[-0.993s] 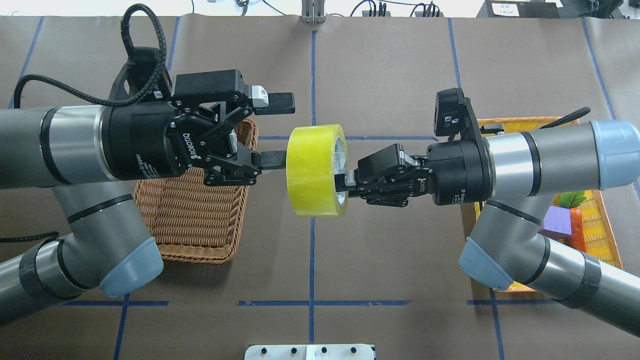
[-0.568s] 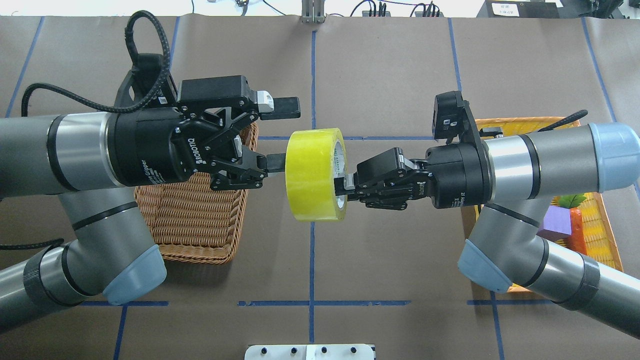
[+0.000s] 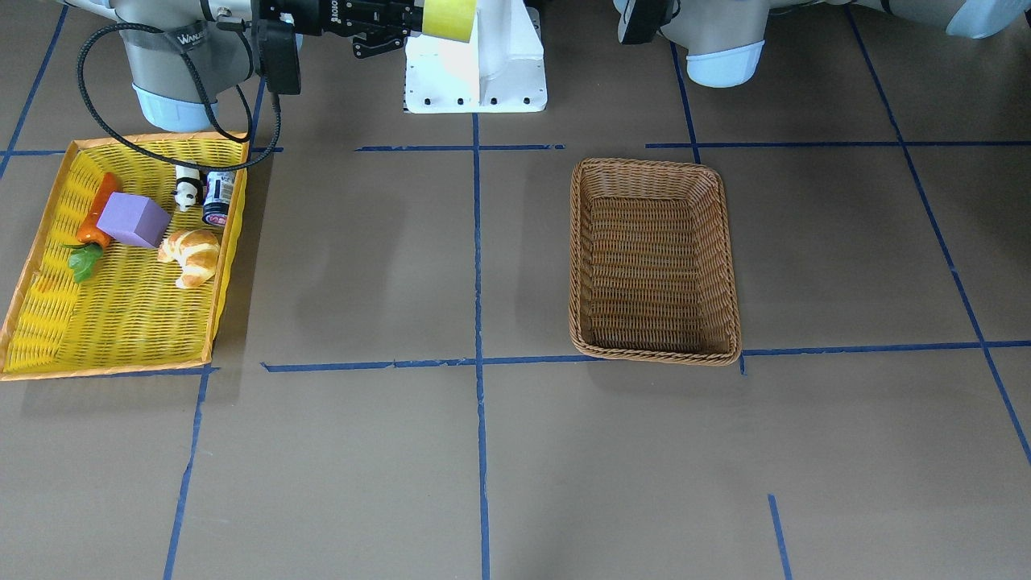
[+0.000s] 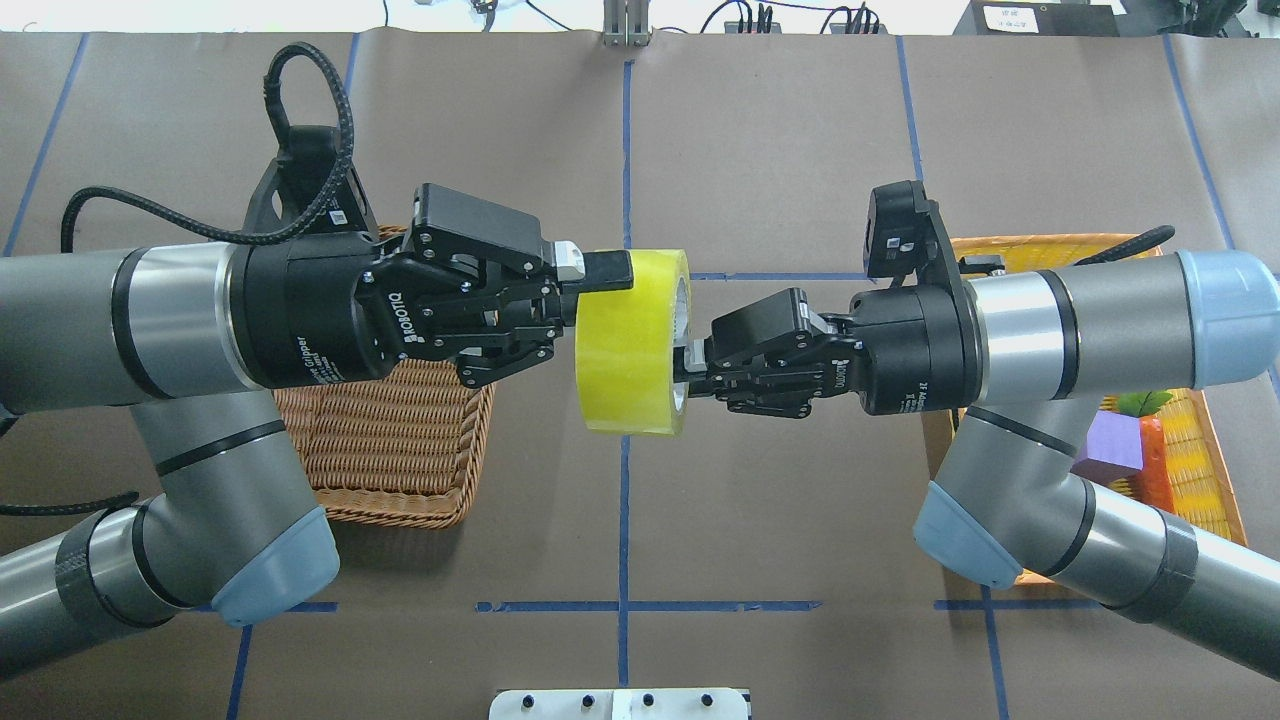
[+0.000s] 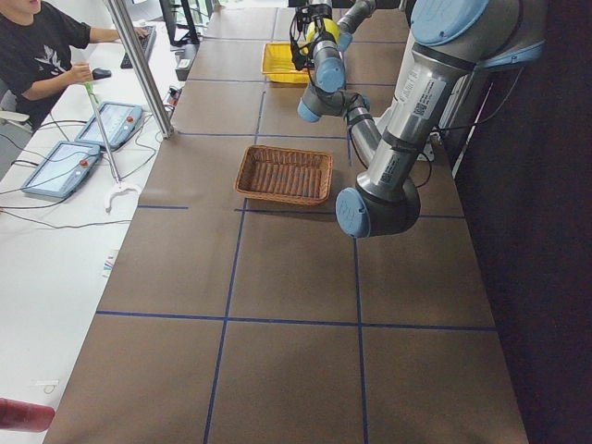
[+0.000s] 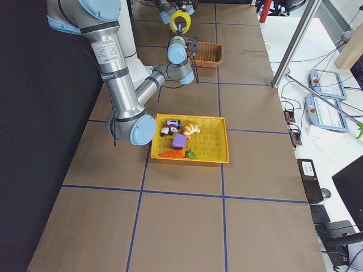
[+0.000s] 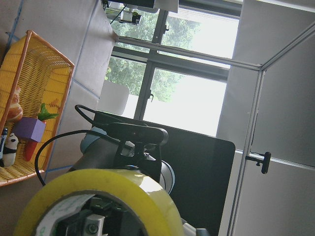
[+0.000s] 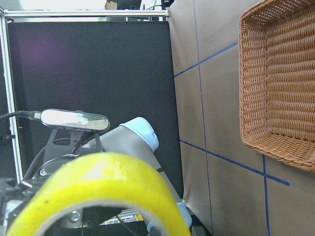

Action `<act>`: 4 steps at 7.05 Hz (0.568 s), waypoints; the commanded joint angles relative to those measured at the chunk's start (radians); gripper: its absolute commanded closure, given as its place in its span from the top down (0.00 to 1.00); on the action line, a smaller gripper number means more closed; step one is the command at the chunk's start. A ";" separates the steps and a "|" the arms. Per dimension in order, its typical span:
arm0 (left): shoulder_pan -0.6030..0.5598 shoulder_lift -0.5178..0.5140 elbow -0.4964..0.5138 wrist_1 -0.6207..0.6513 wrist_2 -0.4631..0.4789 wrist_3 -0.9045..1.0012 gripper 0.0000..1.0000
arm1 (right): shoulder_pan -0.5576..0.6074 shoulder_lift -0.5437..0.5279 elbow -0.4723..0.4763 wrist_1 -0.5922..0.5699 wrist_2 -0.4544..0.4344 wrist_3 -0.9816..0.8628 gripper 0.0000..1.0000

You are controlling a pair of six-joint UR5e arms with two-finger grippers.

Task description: Move tape to another basket

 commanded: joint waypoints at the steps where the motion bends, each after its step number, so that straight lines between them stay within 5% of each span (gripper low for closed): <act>1: 0.002 0.003 -0.009 0.000 0.019 -0.004 0.01 | -0.005 0.004 0.001 0.000 -0.029 0.029 1.00; 4: 0.001 0.013 -0.030 0.000 0.019 -0.006 0.00 | 0.000 -0.012 0.004 0.042 -0.030 0.041 1.00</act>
